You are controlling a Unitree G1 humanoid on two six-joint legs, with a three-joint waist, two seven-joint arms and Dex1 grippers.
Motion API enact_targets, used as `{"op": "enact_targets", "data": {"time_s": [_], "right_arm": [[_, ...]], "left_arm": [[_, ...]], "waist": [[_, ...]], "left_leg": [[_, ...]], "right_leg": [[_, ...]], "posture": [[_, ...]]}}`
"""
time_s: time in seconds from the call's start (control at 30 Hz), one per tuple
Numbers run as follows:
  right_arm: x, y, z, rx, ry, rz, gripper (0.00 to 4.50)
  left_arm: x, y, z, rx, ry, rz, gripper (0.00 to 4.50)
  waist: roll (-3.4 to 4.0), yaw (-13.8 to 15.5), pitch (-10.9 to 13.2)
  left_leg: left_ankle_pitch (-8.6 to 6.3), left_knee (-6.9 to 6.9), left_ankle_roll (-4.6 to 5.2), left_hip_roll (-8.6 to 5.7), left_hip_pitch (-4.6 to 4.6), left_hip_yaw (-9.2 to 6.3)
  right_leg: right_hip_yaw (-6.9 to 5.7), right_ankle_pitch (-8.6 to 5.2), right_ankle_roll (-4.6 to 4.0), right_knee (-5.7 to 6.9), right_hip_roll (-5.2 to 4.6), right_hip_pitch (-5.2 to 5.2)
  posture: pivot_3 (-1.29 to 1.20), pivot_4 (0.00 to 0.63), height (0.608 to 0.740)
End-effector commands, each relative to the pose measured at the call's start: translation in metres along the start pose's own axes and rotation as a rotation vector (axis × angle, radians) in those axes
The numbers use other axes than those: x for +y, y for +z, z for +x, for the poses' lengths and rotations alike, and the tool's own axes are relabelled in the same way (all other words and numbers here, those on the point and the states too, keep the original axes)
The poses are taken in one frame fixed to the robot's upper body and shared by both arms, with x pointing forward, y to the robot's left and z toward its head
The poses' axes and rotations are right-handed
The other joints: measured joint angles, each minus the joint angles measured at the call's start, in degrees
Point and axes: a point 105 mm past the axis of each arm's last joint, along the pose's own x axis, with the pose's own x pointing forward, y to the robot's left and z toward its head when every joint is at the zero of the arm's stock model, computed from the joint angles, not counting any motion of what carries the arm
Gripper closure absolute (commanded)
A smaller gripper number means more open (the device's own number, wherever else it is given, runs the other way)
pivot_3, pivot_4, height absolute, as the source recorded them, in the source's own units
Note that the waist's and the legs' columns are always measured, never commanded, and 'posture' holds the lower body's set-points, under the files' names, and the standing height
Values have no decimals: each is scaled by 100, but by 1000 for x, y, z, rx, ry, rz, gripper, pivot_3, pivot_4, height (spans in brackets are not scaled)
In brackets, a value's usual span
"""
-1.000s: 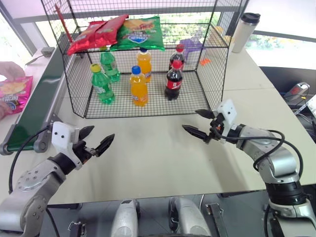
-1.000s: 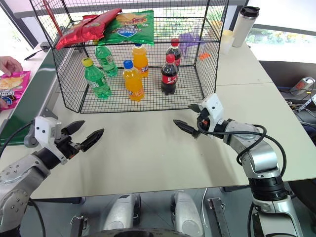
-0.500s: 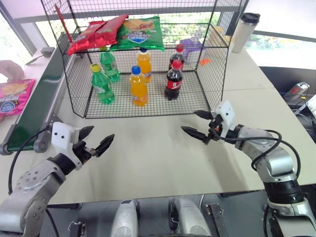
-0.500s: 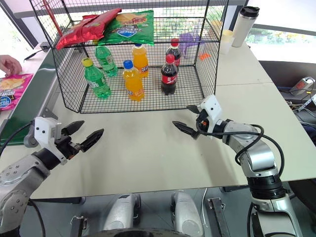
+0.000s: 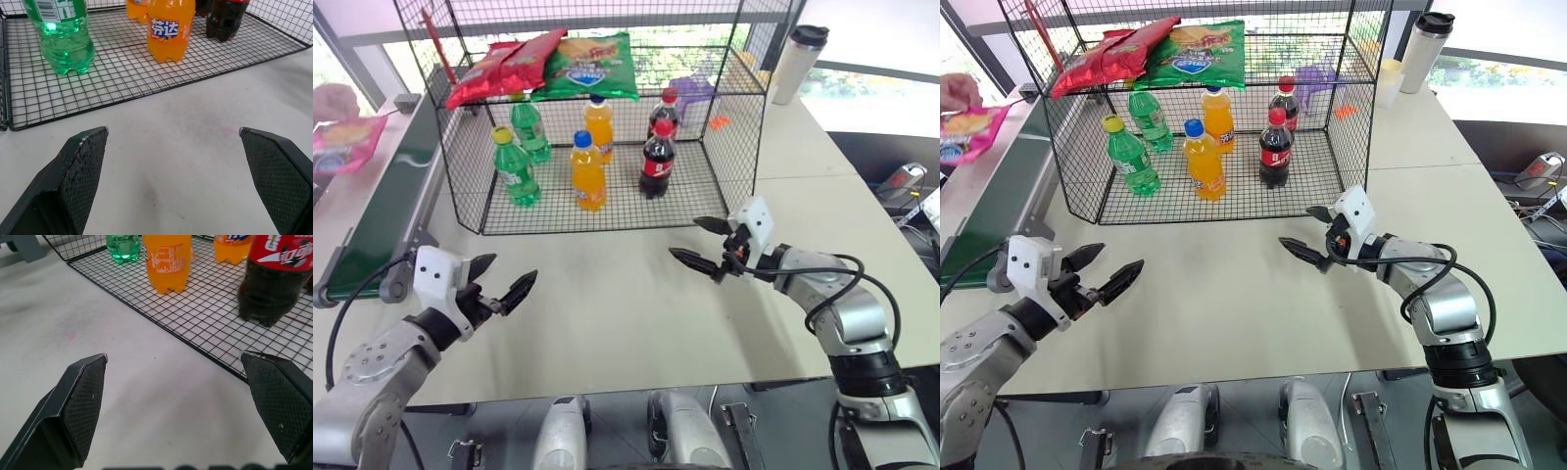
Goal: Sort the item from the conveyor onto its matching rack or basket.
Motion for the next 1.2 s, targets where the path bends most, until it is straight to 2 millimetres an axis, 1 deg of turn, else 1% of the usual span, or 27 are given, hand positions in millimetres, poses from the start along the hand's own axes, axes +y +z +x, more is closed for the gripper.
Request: {"op": "enact_targets", "data": {"time_s": [0.03, 0.6, 0.73, 0.8, 0.87, 0.9, 0.93, 0.97, 1.0, 1.03, 1.07, 1.13, 1.17, 1.2], "right_arm": [[0, 13, 4, -47, 8, -38, 0], [-1, 22, 14, -69, 17, -58, 0], [-1, 26, 18, -76, 45, -52, 0], [-1, 33, 19, -97, 78, -28, 0], [1, 45, 18, -122, 139, -2, 0], [3, 52, 16, -128, 183, 3, 0], [4, 57, 16, -131, 213, 7, 0], [8, 66, 15, -137, 260, 6, 0], [11, 74, 14, -144, 305, 4, 0], [16, 81, 15, -152, 344, 0, 0], [19, 85, 15, -156, 369, -2, 0], [31, 96, 23, -175, 422, -23, 0], [37, 99, 26, -179, 451, -30, 0], [47, 103, 29, -187, 503, -52, 0]], "left_arm": [[1, 14, -6, -49, 20, 47, 57], [2, 16, -10, -58, 54, 64, 57], [5, 21, -18, -61, 85, 96, 57], [10, 28, -26, -61, 100, 145, 57], [27, 49, -41, -92, 181, 245, 57], [38, 64, -51, -96, 257, 365, 57], [45, 75, -59, -96, 306, 451, 57], [53, 77, -73, -19, 361, 625, 57], [56, 78, -81, 46, 380, 750, 57], [63, 73, -94, 129, 403, 872, 57], [68, 69, -103, 189, 409, 953, 57], [87, 66, -126, 297, 485, 1167, 57], [92, 66, -133, 320, 502, 1240, 57], [97, 60, -139, 364, 501, 1313, 57]], "waist": [[0, 1, 0], [0, -5, 0], [0, -8, 0], [-2, -11, 0], [-1, -14, 1], [-1, -13, 1], [-2, -15, 1], [0, -15, 1], [-1, -35, 1], [4, -54, 0], [7, -58, -2], [4, -40, -2], [3, -35, -3], [4, -20, -2]], "left_leg": [[0, 1, 0, 0, 0, 0], [0, 0, 0, 0, 0, 1], [0, 0, 0, 0, 0, 0], [0, 0, 0, 0, 0, 0], [0, -1, 0, 1, 1, 0], [0, -1, 0, 3, 0, -1], [0, 0, 0, 3, 1, -2], [0, -1, 0, 4, 0, -2], [0, -2, 0, 3, 0, -1], [0, -6, 0, 4, -1, 3], [-2, -11, 3, 3, 0, 12], [-8, -18, 11, 3, 1, 26], [-8, -22, 12, 6, -1, 25], [-9, -25, 13, 8, -1, 25]], "right_leg": [[0, 0, 0, 0, 0, 0], [0, 5, -7, 0, 0, 0], [0, 5, -8, 1, 0, 0], [0, 5, -8, 1, 0, 0], [0, 5, -9, 2, 3, -1], [0, 5, -10, 4, 5, -4], [-1, 5, -10, 6, 5, -4], [-1, 4, -11, 8, 6, -7], [0, 4, -11, 7, 6, -8], [2, 4, -13, 0, 6, -11], [8, 4, -13, -5, 3, -12], [16, 4, -12, -13, 1, -19], [15, 3, -14, -14, 3, -24], [15, 2, -17, -14, 4, -28]], "posture": [[0, 150, 740], [0, 150, 740], [0, 150, 740], [0, 150, 740], [0, 150, 740], [0, 150, 740], [0, 150, 740], [0, 150, 740], [0, 150, 740], [0, 150, 740], [0, 150, 740], [0, 150, 740], [0, 150, 740], [0, 150, 740]]}}
